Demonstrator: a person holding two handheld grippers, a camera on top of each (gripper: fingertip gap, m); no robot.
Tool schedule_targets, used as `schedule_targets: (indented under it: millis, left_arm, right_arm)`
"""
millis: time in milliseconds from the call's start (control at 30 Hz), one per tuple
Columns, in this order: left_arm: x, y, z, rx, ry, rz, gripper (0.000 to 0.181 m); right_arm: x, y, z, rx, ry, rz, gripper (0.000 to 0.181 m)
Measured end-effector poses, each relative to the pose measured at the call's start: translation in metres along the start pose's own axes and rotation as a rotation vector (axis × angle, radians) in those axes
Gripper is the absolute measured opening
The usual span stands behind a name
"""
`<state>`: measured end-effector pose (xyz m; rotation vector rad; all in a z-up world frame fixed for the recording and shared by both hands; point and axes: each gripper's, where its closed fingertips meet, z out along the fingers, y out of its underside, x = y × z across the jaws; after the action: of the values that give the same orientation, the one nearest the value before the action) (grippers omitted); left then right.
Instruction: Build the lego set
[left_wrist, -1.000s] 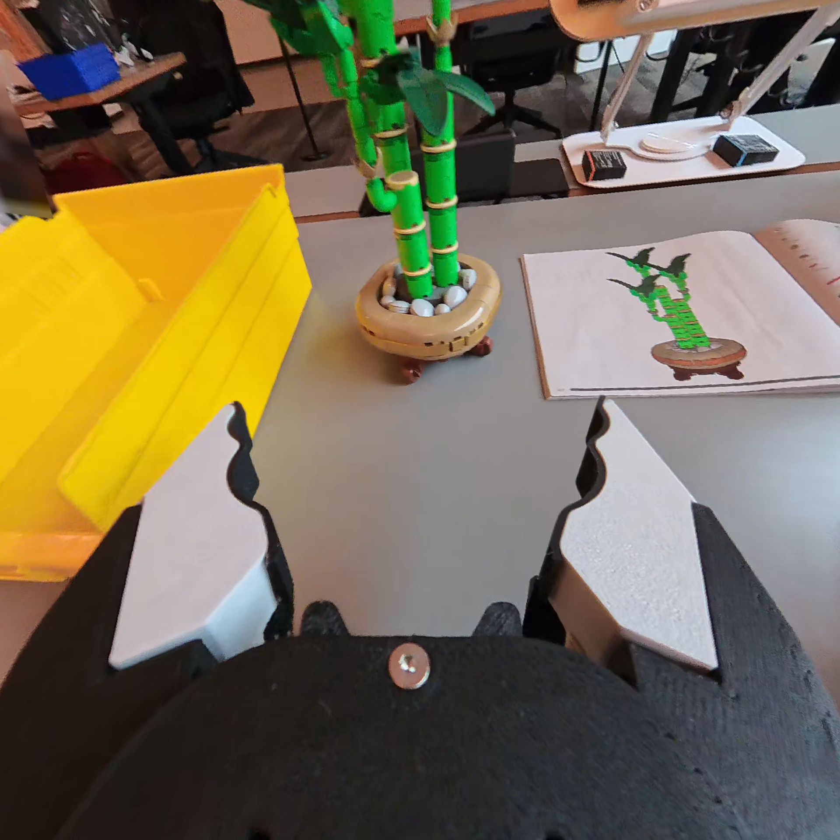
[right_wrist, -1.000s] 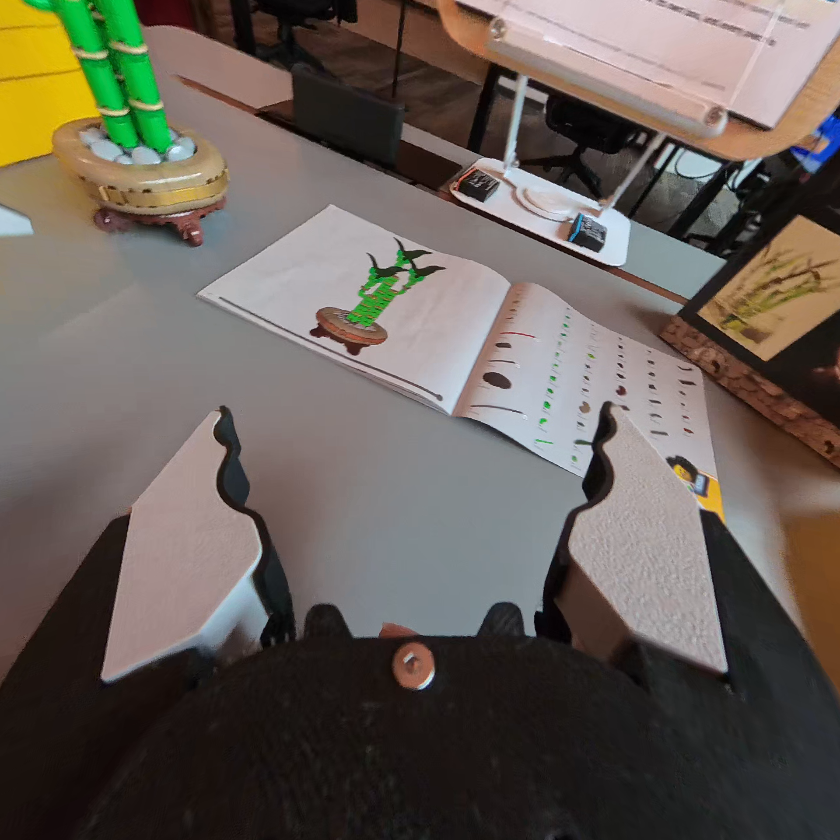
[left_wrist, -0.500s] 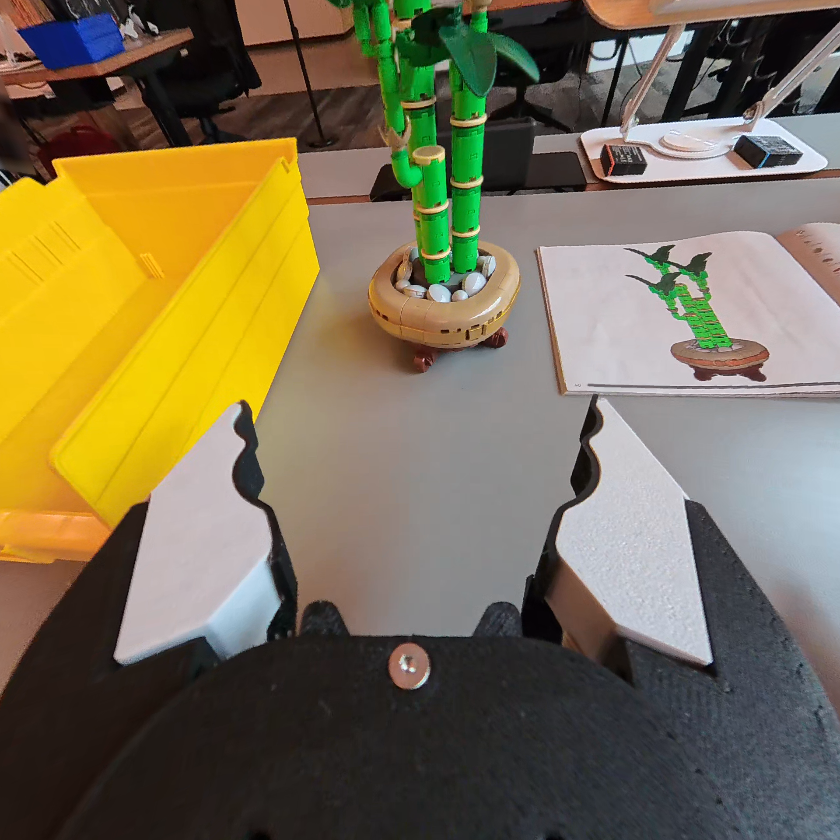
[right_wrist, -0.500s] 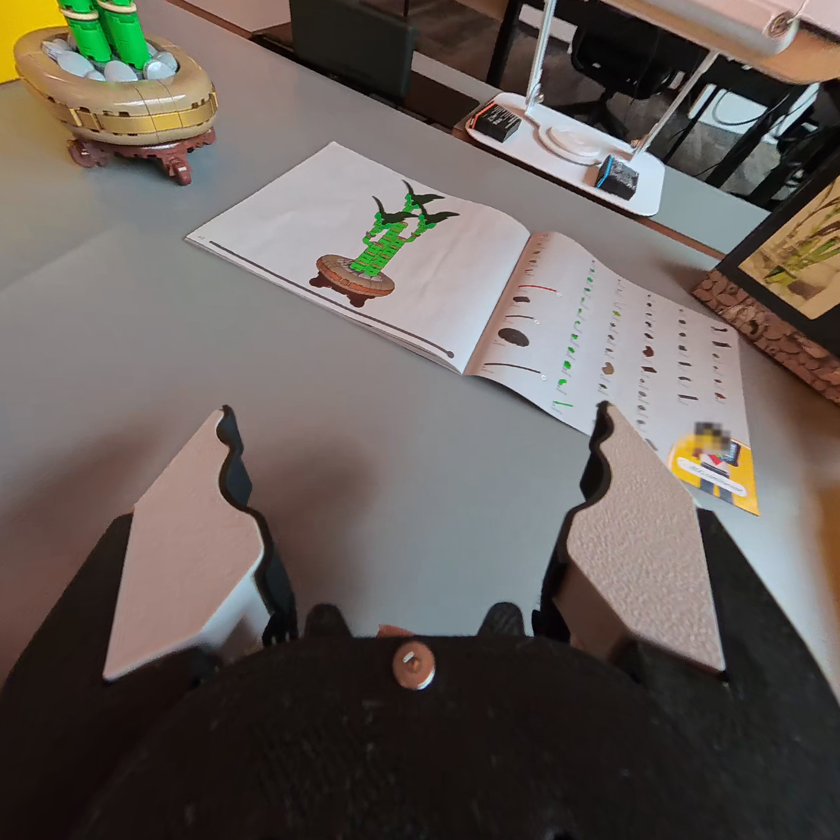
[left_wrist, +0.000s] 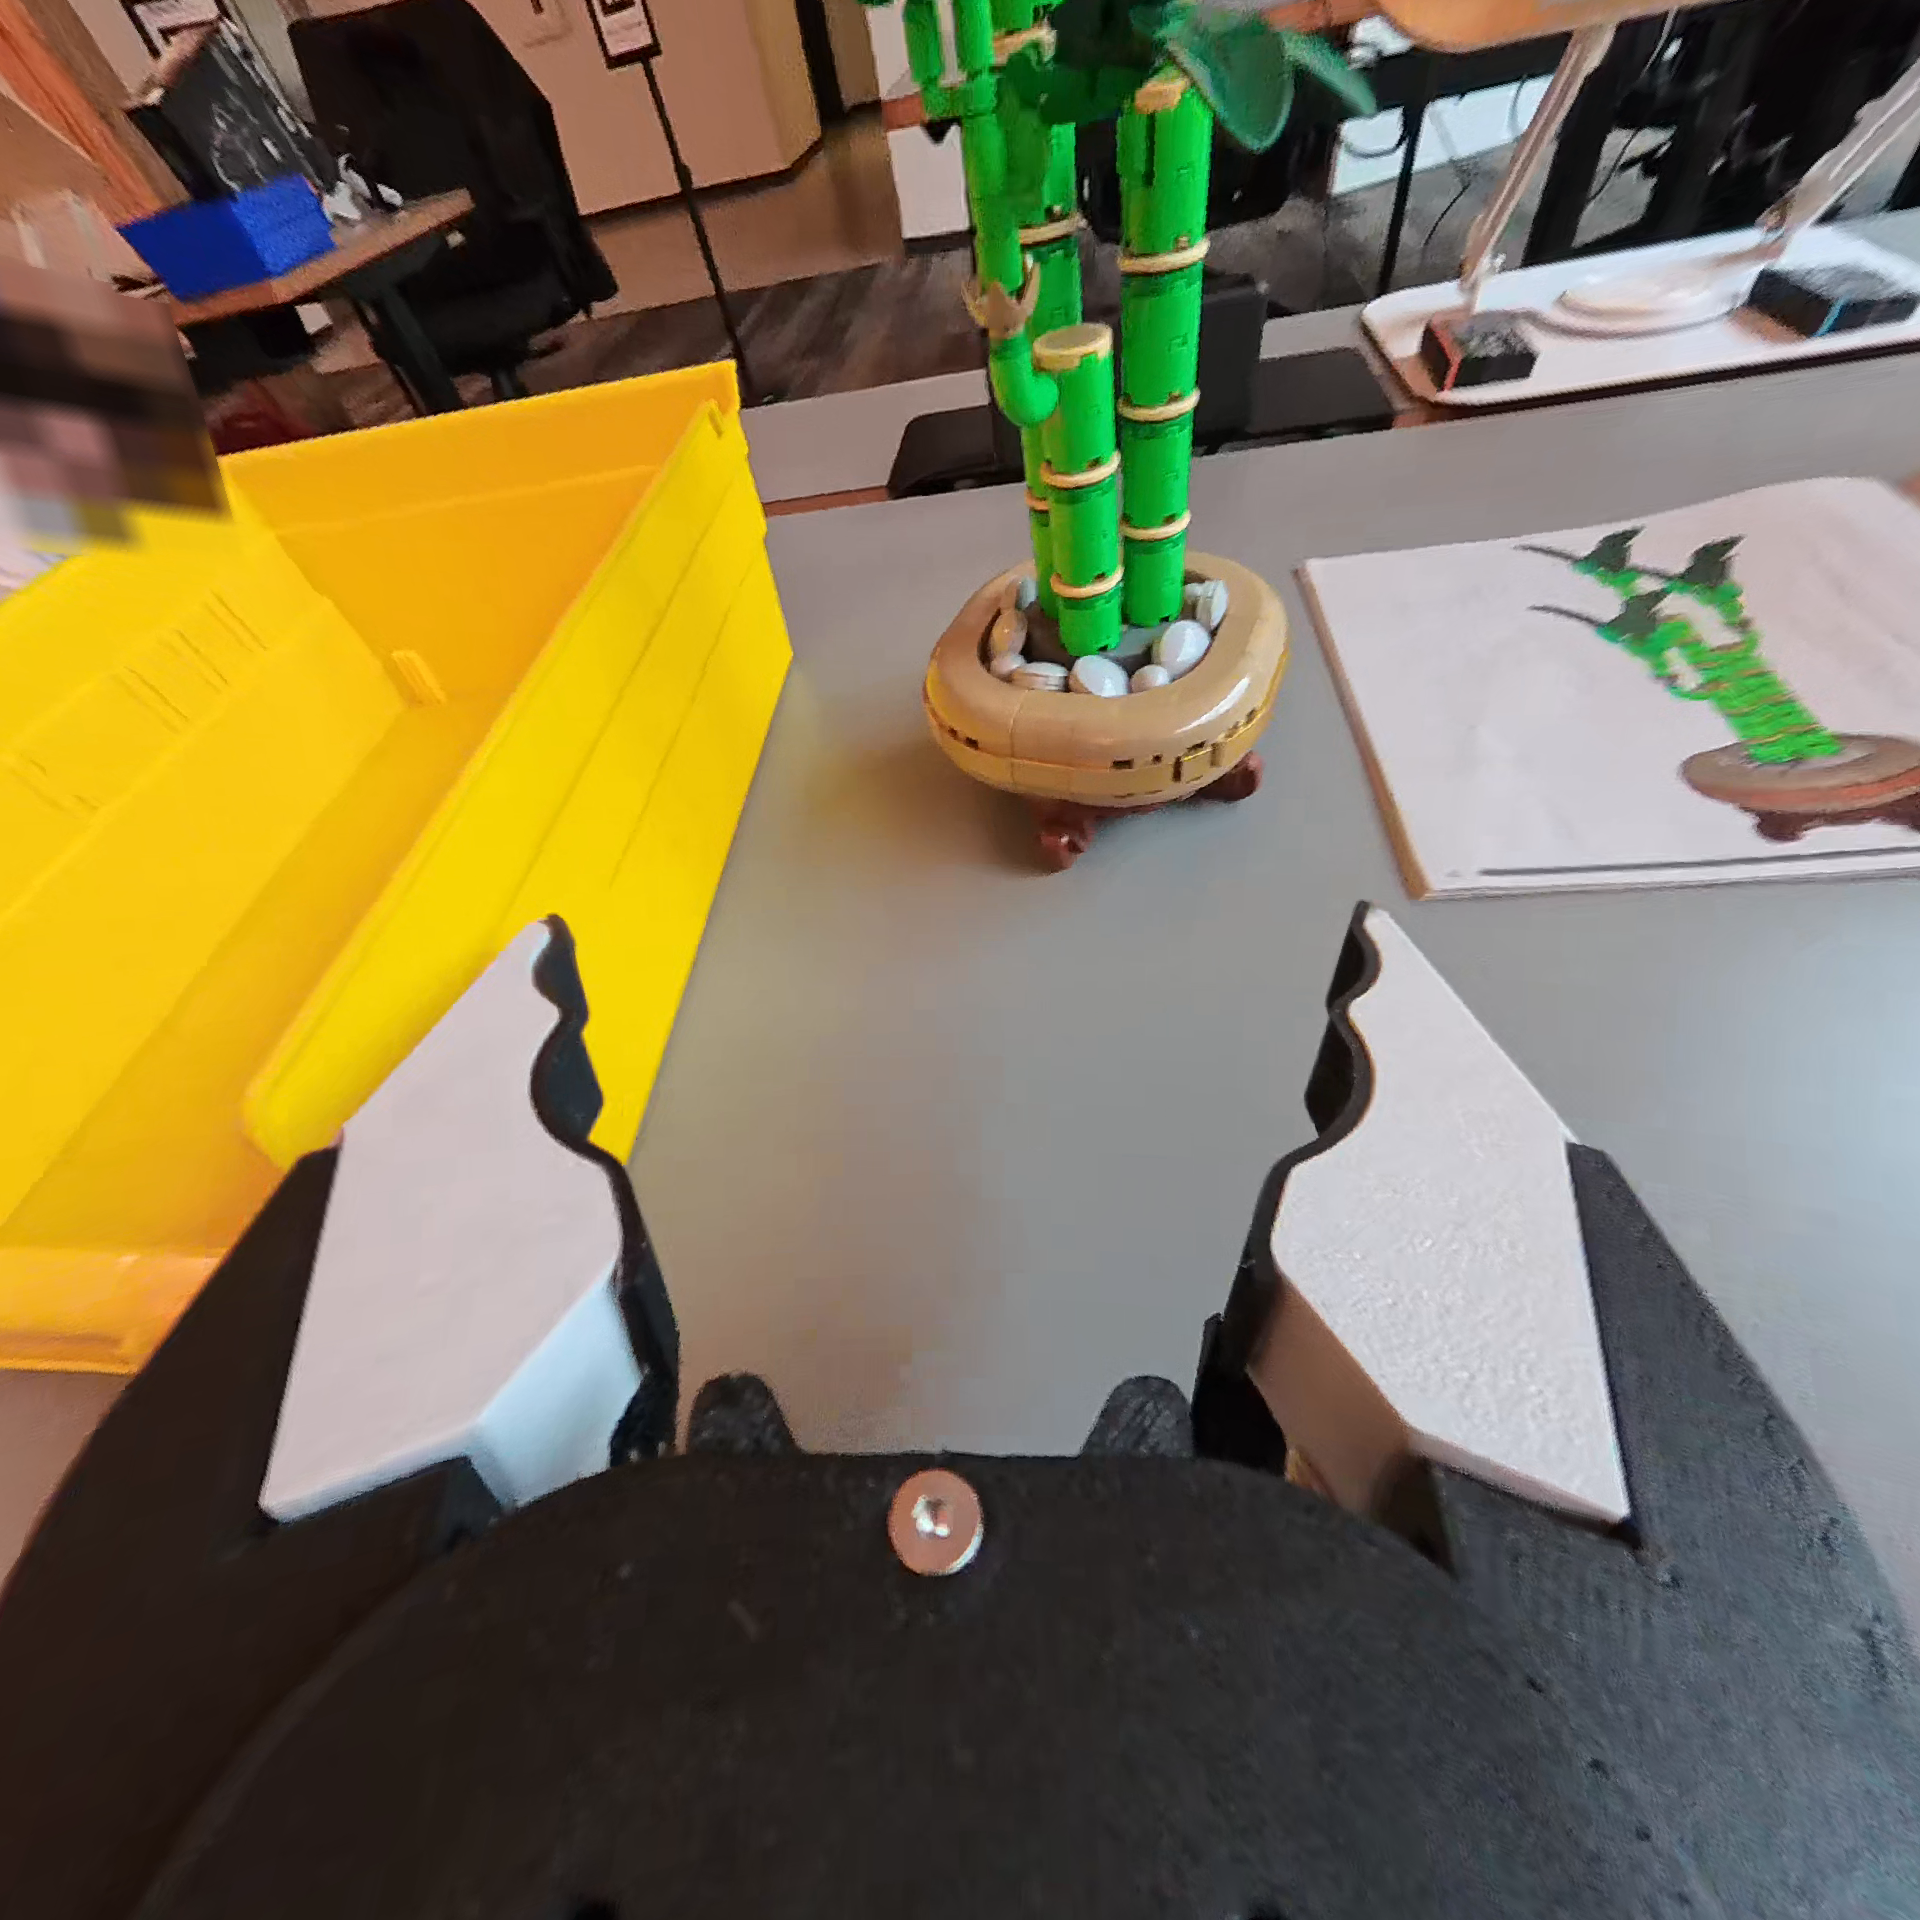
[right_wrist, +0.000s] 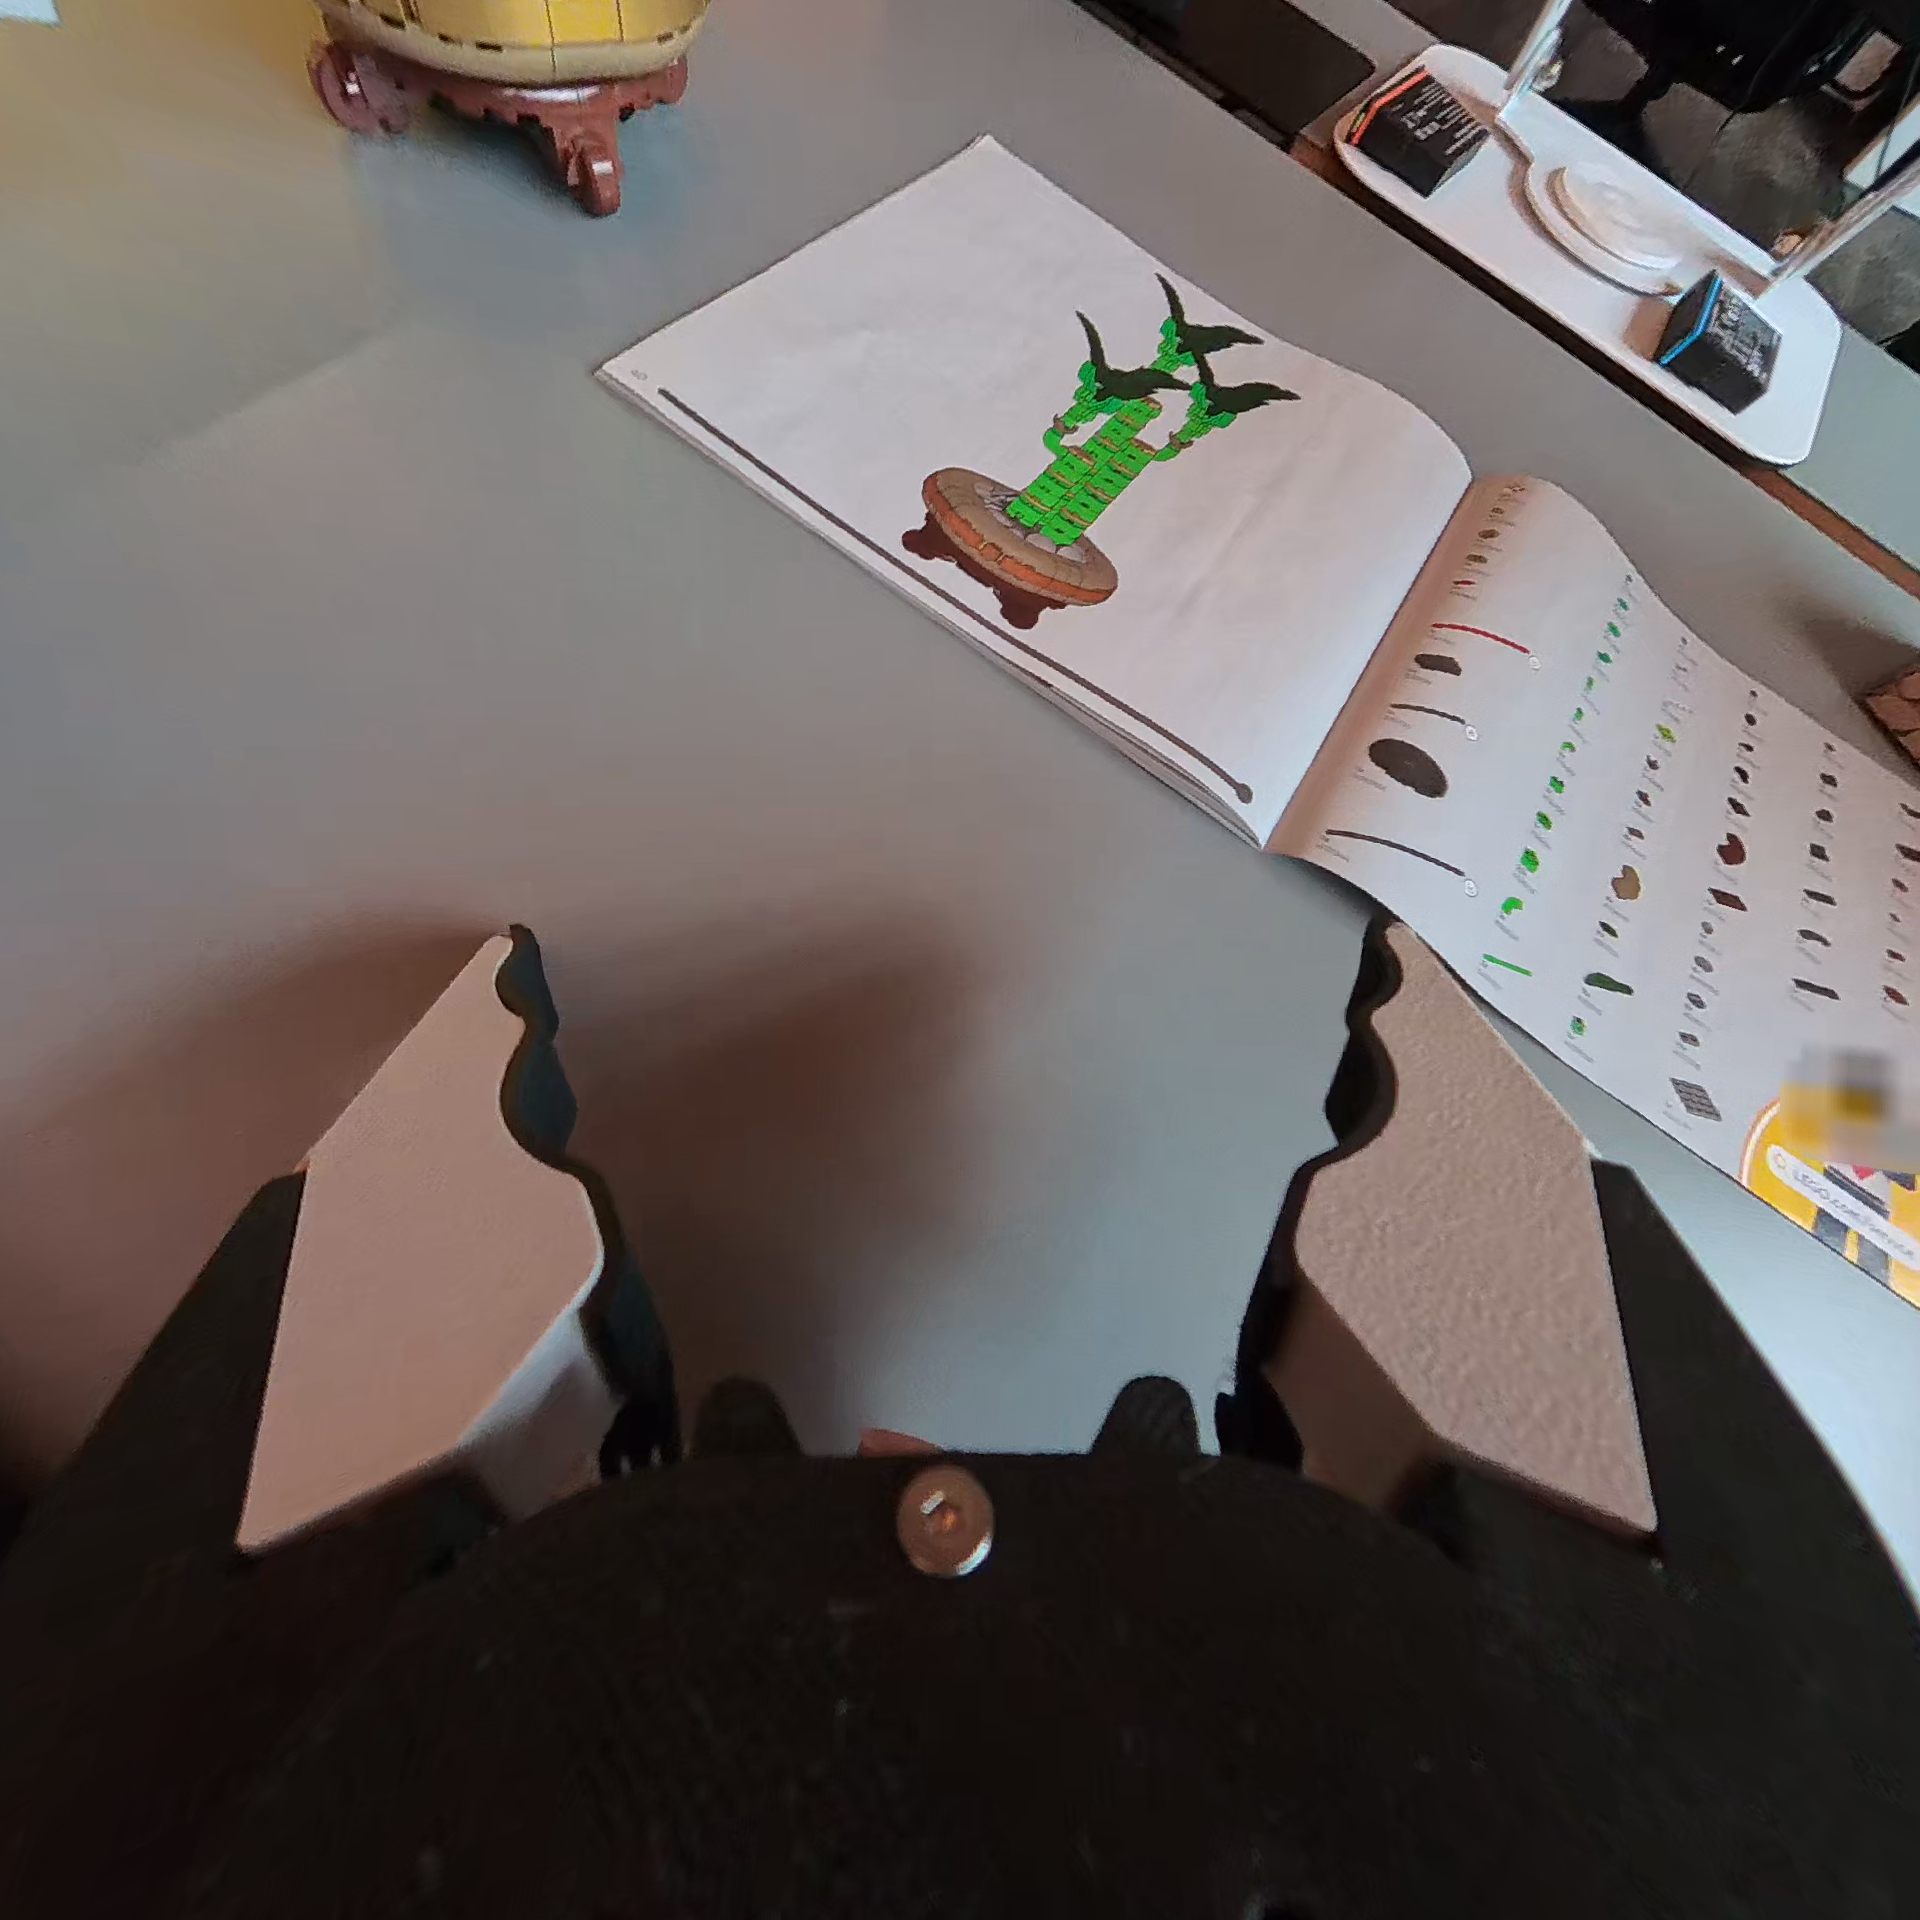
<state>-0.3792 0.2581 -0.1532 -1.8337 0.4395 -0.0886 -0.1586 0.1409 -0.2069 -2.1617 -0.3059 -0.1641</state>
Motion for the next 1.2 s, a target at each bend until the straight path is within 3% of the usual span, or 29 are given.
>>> schedule_targets:
  millis: [233,467,667,800,967,1133,1200]
  left_arm:
    - [-0.008,-0.005,0.003,0.056,-0.002,-0.05,0.142]
    - [-0.004,-0.027,-0.01,0.194,0.002,-0.045,0.139]
    - [-0.005,-0.017,-0.007,0.138,-0.025,-0.006,0.139]
    - [-0.008,-0.01,-0.003,0.1,-0.03,-0.024,0.137]
    - [-0.006,0.021,0.011,-0.103,0.006,-0.055,0.136]
    - [-0.002,0.033,0.016,-0.183,0.035,-0.057,0.135]
    - [-0.002,0.037,0.017,-0.213,0.038,-0.054,0.135]
  right_arm:
    - [-0.008,-0.01,0.001,0.039,-0.006,0.008,0.148]
    - [-0.04,-0.09,0.004,0.355,-0.105,0.023,0.147]
    - [-0.05,-0.117,0.029,0.397,-0.11,0.043,0.143]
    - [-0.055,-0.11,0.043,0.334,-0.124,0.039,0.14]
    - [-0.069,-0.086,0.065,0.126,-0.215,0.064,0.136]
    - [-0.081,-0.062,0.082,-0.078,-0.284,0.054,0.134]
    - [-0.081,-0.061,0.084,-0.091,-0.282,0.058,0.136]
